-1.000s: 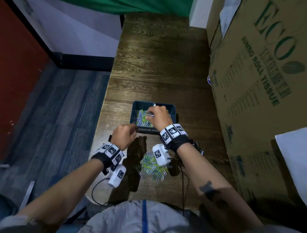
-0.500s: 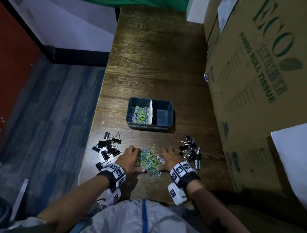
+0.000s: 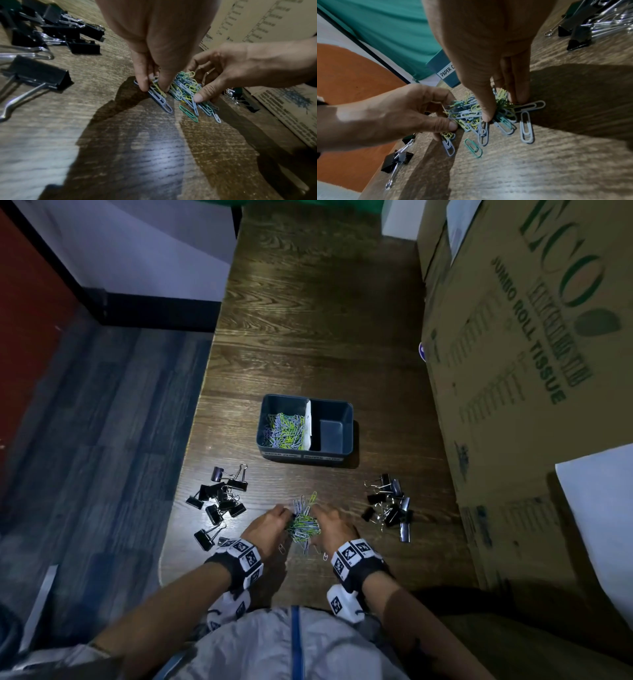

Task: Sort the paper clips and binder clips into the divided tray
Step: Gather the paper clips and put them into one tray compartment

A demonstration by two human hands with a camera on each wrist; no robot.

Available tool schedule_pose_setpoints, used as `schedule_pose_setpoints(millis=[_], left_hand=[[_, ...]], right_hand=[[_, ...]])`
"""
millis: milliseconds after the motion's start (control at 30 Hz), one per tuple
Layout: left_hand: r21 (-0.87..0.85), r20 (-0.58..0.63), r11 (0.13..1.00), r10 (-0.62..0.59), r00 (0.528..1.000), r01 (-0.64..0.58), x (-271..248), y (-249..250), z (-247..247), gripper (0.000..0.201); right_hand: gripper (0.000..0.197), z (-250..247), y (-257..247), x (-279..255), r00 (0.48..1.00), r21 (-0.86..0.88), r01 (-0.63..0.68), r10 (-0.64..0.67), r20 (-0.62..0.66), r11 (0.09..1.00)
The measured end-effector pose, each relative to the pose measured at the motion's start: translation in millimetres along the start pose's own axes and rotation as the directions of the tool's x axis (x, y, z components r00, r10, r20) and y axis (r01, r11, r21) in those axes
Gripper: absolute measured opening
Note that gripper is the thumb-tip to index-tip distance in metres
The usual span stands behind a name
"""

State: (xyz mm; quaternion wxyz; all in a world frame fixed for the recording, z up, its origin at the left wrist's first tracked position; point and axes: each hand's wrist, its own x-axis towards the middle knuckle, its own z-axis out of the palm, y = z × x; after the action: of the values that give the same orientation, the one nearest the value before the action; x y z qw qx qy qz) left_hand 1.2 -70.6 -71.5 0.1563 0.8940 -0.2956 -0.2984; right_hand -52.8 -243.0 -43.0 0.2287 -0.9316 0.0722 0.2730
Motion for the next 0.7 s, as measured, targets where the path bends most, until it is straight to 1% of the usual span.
schedule_pose_setpoints(millis=[67, 133, 167, 233, 300, 400, 467, 533, 633, 700], left_hand=[[-0.047, -0.023, 0.999, -0.01, 1.0, 0.009, -2.9, -3.9, -1.2, 0.034], [-0.066, -0.057, 0.998, -0.002, 0.998, -0.002, -5.3, -6.4, -3.6, 0.03], [-0.079, -0.073, 0.997, 0.001, 0.997, -0.007, -6.4, -7.1, -5.3, 0.028], [-0.108, -0.091, 0.994, -0.002, 0.996, -0.007, -8.6, -8.7, -10.2, 0.024], [-0.135, -0.098, 0.991, -0.005, 0.995, -0.009, -10.7, -10.4, -17.3, 0.019], [-0.191, -0.129, 0.981, 0.004, 0.992, -0.028, -13.1, -13.5, -29.3, 0.019], [-0.221, -0.169, 0.974, 0.009, 0.986, -0.046, -13.6, -12.6, -42.0, 0.012], [-0.201, -0.234, 0.975, 0.045, 0.971, -0.093, -11.7, -10.6, -58.8, 0.005], [-0.157, -0.312, 0.977, 0.087, 0.946, -0.142, -4.6, -4.6, -95.1, 0.006], [-0.15, -0.379, 0.975, 0.095, 0.921, -0.163, 5.6, 0.6, -123.3, 0.006]], right_hand=[[0.05, -5.5, 0.2, -3.2, 1.0, 0.001, -0.002, 0.002, -0.018, 1.0], [0.045, -10.1, 0.4, -2.4, 0.999, -0.008, -0.032, 0.032, -0.028, 0.999], [0.044, -12.6, -0.8, -1.8, 0.998, 0.008, -0.065, 0.066, -0.019, 0.998], [0.035, -18.1, -3.2, -0.3, 0.99, 0.021, -0.142, 0.142, 0.003, 0.99], [0.028, -23.8, -3.8, 0.9, 0.981, 0.015, -0.189, 0.188, 0.041, 0.982], [0.021, -28.1, 2.8, 3.0, 0.983, -0.015, -0.179, 0.179, 0.049, 0.984], [0.021, -30.7, 5.4, 2.9, 0.986, -0.016, -0.161, 0.161, 0.031, 0.987], [0.018, -35.3, 3.3, 2.0, 0.987, 0.025, -0.16, 0.16, 0.011, 0.987], [0.013, -43.2, -0.8, 3.5, 0.989, 0.098, -0.145, 0.147, -0.013, 0.985], [0.013, -51.0, -4.2, 4.8, 0.994, 0.112, -0.111, 0.113, -0.011, 0.988]])
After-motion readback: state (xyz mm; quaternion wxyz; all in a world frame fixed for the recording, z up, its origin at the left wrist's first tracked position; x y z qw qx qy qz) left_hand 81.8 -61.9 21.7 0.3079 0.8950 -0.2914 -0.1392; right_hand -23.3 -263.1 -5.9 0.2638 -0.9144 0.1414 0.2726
